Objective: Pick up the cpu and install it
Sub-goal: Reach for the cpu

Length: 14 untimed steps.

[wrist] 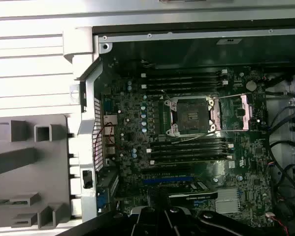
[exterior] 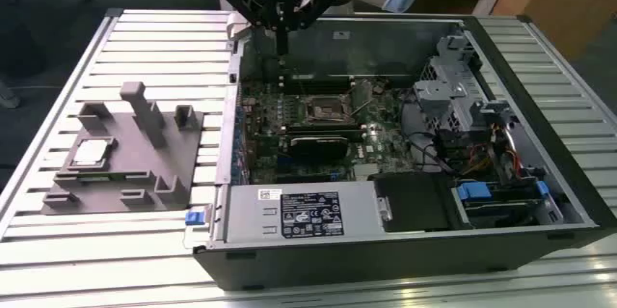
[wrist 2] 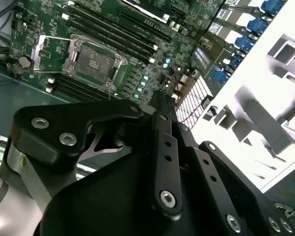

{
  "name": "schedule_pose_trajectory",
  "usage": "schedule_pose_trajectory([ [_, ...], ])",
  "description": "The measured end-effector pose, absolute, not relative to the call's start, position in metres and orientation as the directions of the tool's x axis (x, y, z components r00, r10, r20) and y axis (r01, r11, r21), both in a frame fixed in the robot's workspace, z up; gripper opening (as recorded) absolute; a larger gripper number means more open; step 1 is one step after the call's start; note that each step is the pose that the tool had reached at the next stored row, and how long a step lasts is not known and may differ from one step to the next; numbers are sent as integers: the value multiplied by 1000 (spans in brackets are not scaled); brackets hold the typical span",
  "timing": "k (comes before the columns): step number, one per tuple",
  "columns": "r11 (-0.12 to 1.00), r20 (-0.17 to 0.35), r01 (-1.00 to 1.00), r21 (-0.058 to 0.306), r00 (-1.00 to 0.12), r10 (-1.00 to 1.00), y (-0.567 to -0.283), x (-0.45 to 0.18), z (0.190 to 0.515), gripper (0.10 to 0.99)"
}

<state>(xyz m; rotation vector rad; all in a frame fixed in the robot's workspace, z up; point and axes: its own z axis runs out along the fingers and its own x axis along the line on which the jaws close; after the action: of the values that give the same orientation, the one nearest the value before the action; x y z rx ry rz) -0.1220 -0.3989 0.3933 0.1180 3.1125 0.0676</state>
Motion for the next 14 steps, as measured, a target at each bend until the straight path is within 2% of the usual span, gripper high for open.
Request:
schedule_pose_trajectory([
  [14,996,-24,75,44,-997,76,-399,-126,393,106],
])
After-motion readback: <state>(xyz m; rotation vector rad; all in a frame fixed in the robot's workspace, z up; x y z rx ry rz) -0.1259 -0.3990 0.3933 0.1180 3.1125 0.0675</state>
